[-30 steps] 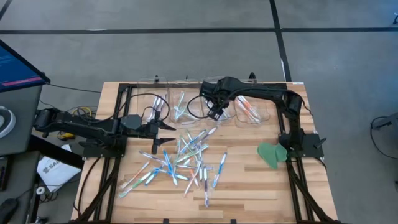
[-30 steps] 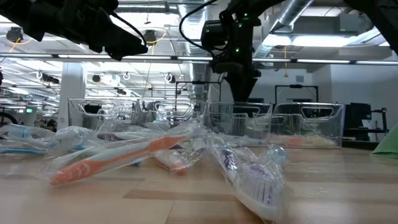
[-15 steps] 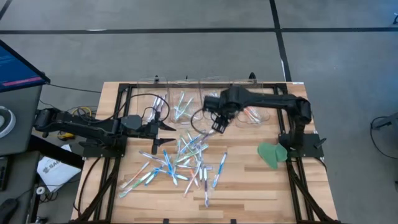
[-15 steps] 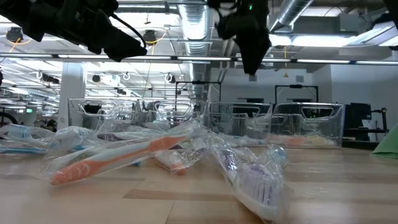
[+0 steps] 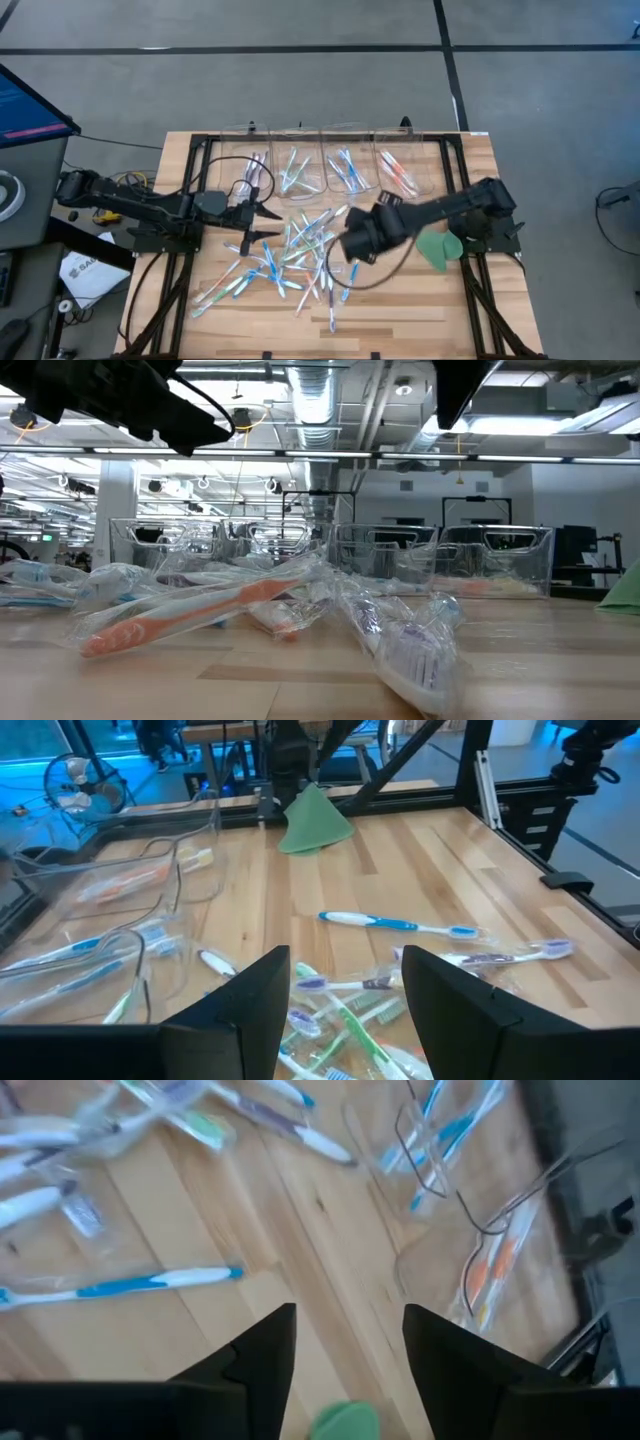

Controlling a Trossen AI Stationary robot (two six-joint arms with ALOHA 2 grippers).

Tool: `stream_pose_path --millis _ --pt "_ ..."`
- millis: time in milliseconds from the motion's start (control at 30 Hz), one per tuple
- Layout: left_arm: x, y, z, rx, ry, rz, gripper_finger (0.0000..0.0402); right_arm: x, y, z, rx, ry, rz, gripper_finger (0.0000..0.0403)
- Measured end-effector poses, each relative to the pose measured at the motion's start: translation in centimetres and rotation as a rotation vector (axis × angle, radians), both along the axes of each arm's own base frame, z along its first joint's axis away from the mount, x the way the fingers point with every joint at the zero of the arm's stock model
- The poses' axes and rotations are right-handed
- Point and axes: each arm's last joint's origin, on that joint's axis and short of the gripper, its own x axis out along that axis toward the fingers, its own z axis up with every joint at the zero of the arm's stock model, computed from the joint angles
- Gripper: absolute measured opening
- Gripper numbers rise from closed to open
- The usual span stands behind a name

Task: Pick & Place Toothbrushes
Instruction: Put the purple toothbrush into the left transparent bin

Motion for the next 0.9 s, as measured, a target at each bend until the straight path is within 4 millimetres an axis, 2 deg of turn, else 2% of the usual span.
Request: stream_pose_path --millis 200,333,467,633,767,900 --pt "0.0 0.0 0.0 0.002 0.000 0.002 0.0186 -2.1 4.8 0.6 -0.155 -0.127 0.112 0.0174" --pt "-0.1 0.0 -0.2 -0.001 0.018 0.003 0.0186 -2.9 6.3 1.0 -0.286 -0.241 0.141 0.0173" --pt "-0.5 0.0 -1.3 -0.046 0.145 0.014 0.0186 -3.7 7.6 1.0 -0.289 -0.281 0.156 0.0173" --pt "-1.2 -0.1 -2.6 -0.097 0.310 -0.027 0.0186 -4.0 8.2 0.9 -0.277 -0.305 0.145 0.0172" --pt "-1.3 -0.5 -2.6 -0.116 0.315 -0.071 0.0186 -3.7 8.0 0.7 -0.290 -0.305 0.134 0.0172" --pt "-1.6 -1.6 -2.8 -0.053 0.336 -0.155 0.0186 -3.3 7.4 0.7 -0.293 -0.303 0.115 0.0172"
